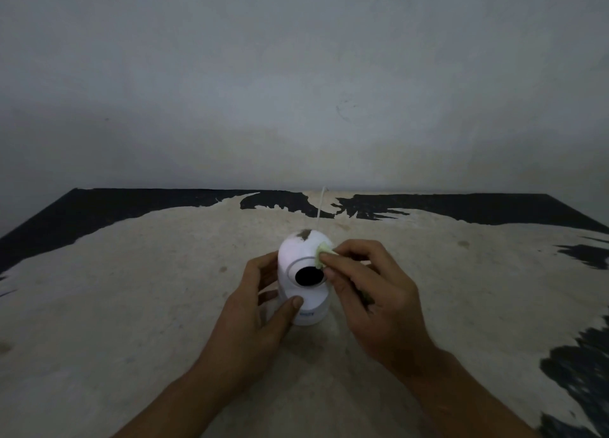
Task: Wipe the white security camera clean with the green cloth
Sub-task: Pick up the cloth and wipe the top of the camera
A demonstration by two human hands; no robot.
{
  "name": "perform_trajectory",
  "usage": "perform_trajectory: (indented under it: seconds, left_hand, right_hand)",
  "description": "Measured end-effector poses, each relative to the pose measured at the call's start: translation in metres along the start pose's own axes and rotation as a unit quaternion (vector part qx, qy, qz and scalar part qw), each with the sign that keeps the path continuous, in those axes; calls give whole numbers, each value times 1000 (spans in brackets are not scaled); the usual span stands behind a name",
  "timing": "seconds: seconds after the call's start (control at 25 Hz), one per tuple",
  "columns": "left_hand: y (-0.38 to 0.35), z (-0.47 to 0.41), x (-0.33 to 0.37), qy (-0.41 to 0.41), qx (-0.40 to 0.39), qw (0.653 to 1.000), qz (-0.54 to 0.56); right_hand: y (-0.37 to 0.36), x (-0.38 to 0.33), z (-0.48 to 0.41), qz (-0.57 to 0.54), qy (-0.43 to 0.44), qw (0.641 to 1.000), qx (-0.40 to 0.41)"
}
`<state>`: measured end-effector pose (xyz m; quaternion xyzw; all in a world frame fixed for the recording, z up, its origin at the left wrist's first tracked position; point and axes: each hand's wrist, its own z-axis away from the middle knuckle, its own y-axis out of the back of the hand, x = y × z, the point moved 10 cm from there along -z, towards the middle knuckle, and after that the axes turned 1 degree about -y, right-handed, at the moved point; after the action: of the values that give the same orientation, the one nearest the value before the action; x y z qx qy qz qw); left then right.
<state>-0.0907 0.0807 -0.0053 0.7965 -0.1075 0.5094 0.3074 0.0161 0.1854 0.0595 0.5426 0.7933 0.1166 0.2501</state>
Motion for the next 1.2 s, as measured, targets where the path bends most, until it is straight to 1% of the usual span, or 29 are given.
perform_trajectory:
  seconds: [0.12,0.28,0.32,0.48,0.52,0.68,0.84,1.04,1.2]
  left_hand:
    - [1,0,-1,-4,-1,1000,10]
    - [1,0,-2,-1,0,1000,8]
    - [1,0,-2,0,-1,1000,9]
    - [1,0,-1,-8,-1,1000,12]
    - [1,0,-1,-9,-3,1000,13]
    - [1,0,-3,-8,-4,1000,10]
    - [1,-1,-4,-8,-1,1000,7]
    - [0,0,-5,-9,-4,1000,10]
    - [1,0,-3,-12,-1,1000,10]
  right_hand:
    - [1,10,1,-35,-32,999,-10]
    - [-15,18,8,-44,-53,992,-107]
    - [-17,18,8,-42,-57,990,-120]
    - [-8,18,2,-55,-69,992,-86]
    - [-9,20,2,-56,-78,991,-91]
    - [-23,28,11,-32,-108,980,-162]
    - [-16,34,9,-54,-139,980,-134]
    - [-43,16,20,-26,-121,969,-213]
    - [-16,35,9,-32,-148,977,-154]
